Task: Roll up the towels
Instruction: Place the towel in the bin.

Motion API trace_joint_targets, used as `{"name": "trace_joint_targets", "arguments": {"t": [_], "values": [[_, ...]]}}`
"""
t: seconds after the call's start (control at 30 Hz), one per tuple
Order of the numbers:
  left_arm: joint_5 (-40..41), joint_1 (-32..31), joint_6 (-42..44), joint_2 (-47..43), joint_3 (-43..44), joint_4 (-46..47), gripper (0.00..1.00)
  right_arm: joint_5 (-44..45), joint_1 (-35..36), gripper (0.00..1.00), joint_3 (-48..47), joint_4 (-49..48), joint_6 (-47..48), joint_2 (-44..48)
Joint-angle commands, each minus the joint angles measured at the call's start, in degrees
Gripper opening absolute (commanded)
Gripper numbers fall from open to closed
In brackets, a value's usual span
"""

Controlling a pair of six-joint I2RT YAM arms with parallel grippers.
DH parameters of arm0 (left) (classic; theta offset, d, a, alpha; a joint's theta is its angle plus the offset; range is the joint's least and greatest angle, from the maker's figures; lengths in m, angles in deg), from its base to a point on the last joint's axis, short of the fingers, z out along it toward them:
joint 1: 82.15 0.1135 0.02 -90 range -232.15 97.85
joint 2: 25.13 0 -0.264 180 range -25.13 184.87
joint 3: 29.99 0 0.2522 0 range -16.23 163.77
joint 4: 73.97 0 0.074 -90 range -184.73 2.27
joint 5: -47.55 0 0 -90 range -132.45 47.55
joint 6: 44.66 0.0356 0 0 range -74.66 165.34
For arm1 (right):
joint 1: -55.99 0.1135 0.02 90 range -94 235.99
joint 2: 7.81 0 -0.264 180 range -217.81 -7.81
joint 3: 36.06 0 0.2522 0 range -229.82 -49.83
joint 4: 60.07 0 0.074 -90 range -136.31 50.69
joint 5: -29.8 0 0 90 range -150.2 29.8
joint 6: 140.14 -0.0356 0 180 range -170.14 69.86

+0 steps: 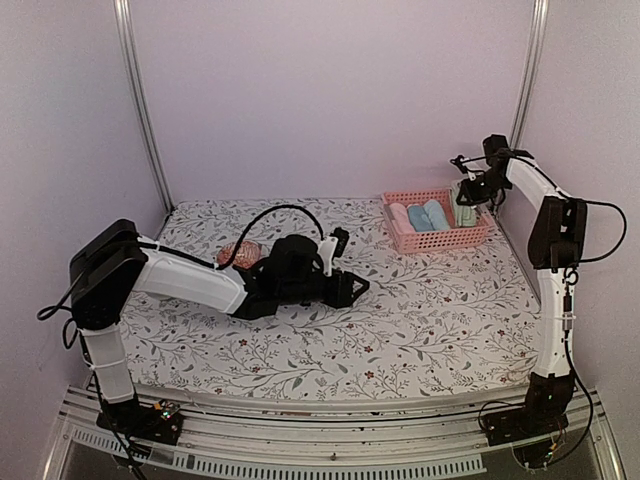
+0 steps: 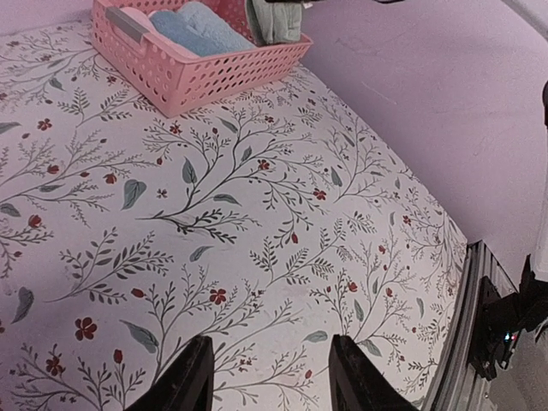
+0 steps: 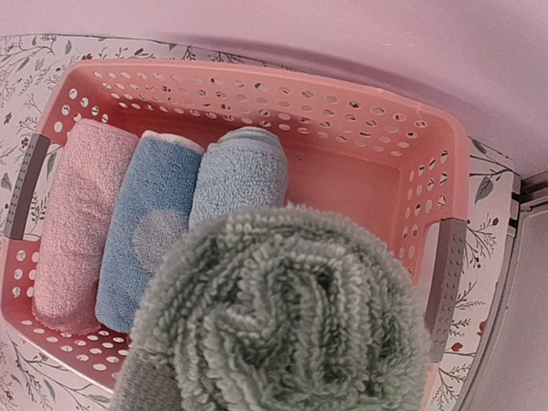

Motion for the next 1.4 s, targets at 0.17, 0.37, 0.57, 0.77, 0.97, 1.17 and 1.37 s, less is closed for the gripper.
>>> {"name": "trace_joint_targets", "arguments": {"t": [0.17,0.37,0.57,0.77,0.97,1.17,1.37], "values": [[-0.8,-0.6,0.2,1.4,1.2,-0.7,0.47,1.9,-0.4,0.06,-2.0,-2.0,0.3,-4.4],[-1.4,-0.7,0.5,1.6,1.2,-0.6,0.47,2.7,-0.5,0.07,-2.2,-3.6,0.7,-6.3],[-1.3,-0.7,0.2,2.0,1.3,-1.4,0.47,3.7,-0.4,0.1,-2.7,-6.2,-0.2,-8.7],[-1.4,-0.8,-0.3,2.4,1.2,-1.9,0.47,4.3,-0.4,0.29,-3.5,-7.8,-0.5,-11.0],[-1.5,-0.9,-0.4,3.2,2.0,-2.9,0.46,3.7,-0.4,0.46,-3.6,-8.6,0.0,-11.4],[-1.8,-1.1,-0.6,5.4,2.1,-2.8,0.46,3.3,-0.5,0.63,-3.4,-8.7,0.4,-9.5],[-2.4,-1.0,-0.5,6.0,2.4,-2.6,0.46,1.5,-0.4,0.67,-3.4,-8.3,-0.1,-7.8]]}}
